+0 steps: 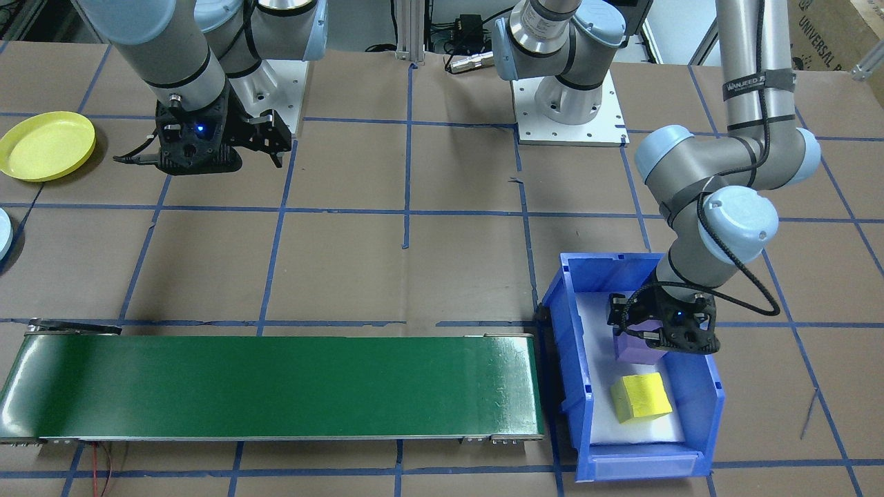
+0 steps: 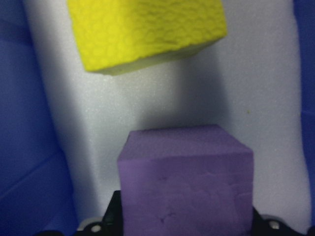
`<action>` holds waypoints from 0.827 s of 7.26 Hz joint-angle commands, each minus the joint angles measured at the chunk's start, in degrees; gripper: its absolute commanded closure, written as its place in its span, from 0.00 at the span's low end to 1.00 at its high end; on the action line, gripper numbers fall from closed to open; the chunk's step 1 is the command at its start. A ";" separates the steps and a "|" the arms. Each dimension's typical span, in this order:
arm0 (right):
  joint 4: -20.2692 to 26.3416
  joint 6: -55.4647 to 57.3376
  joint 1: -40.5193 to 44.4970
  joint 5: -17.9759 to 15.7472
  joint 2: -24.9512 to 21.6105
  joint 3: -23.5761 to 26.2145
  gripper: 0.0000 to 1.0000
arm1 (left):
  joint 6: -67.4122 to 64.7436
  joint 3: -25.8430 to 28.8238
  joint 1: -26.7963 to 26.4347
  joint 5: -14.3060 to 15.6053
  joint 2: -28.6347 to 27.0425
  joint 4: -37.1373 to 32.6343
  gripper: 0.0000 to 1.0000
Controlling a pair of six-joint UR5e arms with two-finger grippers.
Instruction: Move block left to right into plate
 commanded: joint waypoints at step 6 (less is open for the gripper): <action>0.00 -0.02 -1.41 -0.02 0.00 -0.06 0.00 | -10.55 6.05 -6.86 -12.46 6.98 1.10 0.84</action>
